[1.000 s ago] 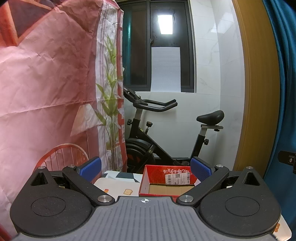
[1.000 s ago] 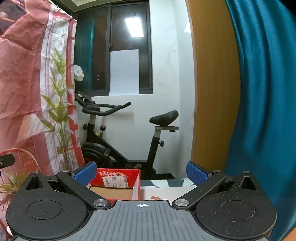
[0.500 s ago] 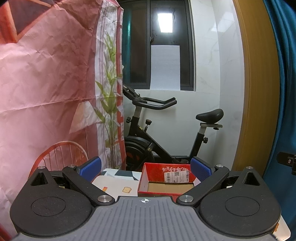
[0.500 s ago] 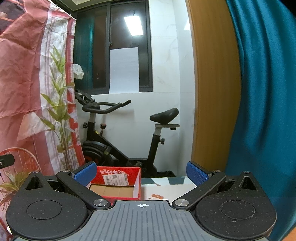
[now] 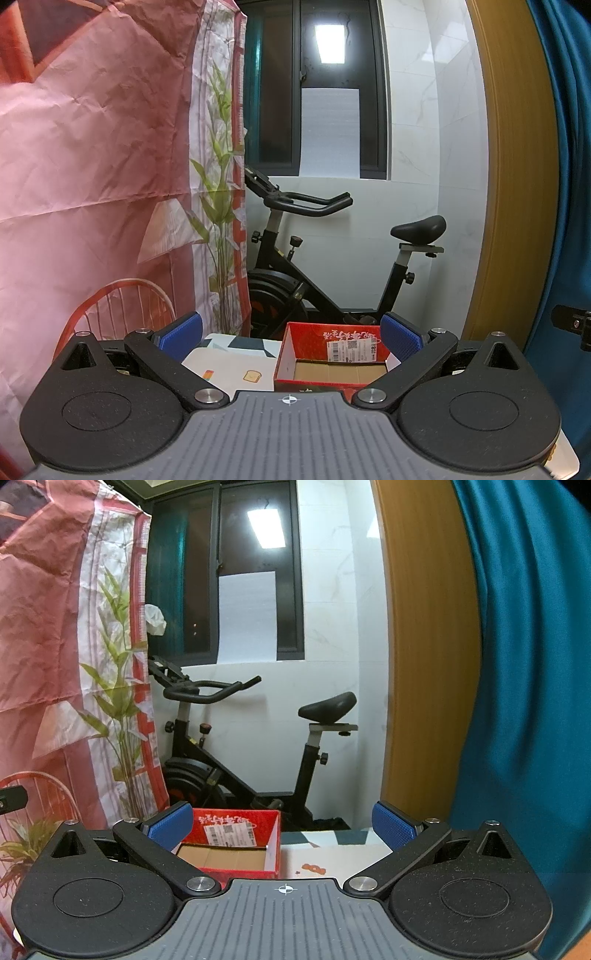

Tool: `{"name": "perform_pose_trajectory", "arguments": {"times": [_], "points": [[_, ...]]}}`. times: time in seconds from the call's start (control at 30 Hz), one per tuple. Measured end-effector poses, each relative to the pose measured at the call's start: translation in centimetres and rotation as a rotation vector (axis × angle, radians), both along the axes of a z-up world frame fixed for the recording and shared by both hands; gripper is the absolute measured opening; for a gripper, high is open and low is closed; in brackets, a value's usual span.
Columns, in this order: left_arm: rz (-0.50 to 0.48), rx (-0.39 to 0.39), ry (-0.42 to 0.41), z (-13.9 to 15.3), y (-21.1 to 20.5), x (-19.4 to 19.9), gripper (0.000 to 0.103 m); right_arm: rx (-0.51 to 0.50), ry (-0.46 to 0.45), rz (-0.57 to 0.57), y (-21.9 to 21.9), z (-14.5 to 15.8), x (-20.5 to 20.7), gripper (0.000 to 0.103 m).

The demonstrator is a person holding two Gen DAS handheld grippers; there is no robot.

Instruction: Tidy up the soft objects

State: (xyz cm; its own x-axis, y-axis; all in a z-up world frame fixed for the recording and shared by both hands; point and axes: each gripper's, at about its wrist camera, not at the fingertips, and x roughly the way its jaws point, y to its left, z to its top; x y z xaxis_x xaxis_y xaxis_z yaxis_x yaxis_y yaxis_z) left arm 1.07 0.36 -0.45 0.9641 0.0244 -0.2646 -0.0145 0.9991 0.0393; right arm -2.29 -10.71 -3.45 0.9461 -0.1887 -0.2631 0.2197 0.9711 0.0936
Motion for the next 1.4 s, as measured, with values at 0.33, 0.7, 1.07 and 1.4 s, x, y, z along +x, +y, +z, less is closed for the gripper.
{"name": "perform_pose_trajectory", "arguments": {"times": [0.33,0.7,1.07,1.4], "points": [[-0.006,0.0,0.005,-0.2,0.0,0.1,0.103,0.001,0.006,0.0,-0.1,-0.3,0.2,0.103],[-0.007,-0.002,0.009,-0.2,0.0,0.2,0.103,0.002,0.012,0.0,-0.1,-0.2,0.1,0.103],[-0.01,-0.006,0.018,-0.3,0.1,0.2,0.103,0.001,0.016,0.004,-0.1,-0.3,0.4,0.103],[0.003,0.001,0.036,-0.9,0.1,1.0,0.103,0.002,0.017,0.013,0.0,-0.7,0.6,0.103]]}}
